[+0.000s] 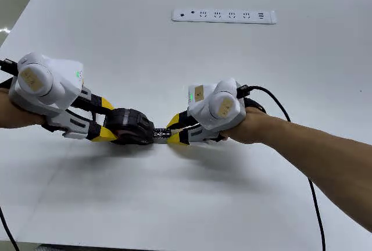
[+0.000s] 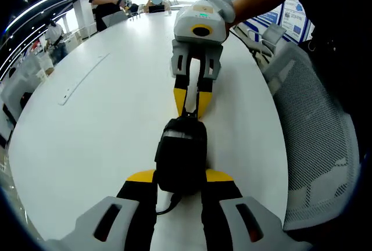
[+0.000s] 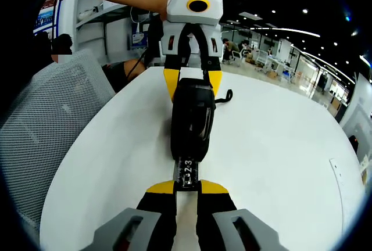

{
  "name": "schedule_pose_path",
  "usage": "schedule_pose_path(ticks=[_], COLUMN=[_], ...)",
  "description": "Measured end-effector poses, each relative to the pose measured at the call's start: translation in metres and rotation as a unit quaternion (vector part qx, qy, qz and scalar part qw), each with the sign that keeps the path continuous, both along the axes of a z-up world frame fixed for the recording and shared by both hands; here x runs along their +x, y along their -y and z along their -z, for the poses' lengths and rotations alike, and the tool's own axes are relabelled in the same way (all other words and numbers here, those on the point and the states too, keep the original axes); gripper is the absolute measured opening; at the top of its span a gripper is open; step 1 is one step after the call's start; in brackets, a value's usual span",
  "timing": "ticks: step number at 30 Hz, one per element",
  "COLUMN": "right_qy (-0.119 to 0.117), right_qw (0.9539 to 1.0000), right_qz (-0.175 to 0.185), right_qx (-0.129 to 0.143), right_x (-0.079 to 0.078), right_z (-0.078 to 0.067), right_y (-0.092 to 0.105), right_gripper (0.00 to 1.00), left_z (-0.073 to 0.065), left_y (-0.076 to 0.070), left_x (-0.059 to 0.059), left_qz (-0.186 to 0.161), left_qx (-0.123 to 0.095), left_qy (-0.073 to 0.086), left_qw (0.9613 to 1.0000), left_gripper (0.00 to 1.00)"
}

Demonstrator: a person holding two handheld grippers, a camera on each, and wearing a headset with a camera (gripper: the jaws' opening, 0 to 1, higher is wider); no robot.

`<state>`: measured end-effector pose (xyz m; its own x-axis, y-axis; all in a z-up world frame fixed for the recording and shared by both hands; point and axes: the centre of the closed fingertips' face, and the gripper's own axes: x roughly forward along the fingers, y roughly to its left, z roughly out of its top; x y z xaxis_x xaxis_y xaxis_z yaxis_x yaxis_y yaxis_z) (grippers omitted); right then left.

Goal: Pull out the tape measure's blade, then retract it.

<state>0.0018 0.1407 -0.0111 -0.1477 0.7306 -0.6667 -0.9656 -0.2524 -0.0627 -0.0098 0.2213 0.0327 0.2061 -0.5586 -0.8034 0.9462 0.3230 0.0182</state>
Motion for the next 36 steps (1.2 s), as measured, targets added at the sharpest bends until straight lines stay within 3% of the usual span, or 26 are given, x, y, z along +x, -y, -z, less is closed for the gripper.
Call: schedule_pose_path(ticks=[36], right_qy=[0.005], right_qw=[0.9998], right_qz=[0.017], right_qx=[-0.009], right_x=[0.009], right_z=[-0.004], right_y=[0.052], right_gripper=[0.09], left_z=[0.001], left_y=[0.0], left_x=[0.001], left_qz=[-0.002], left_qx=[0.001], left_qy=[-0.002], left_qw=[1.0], left_gripper=[0.23])
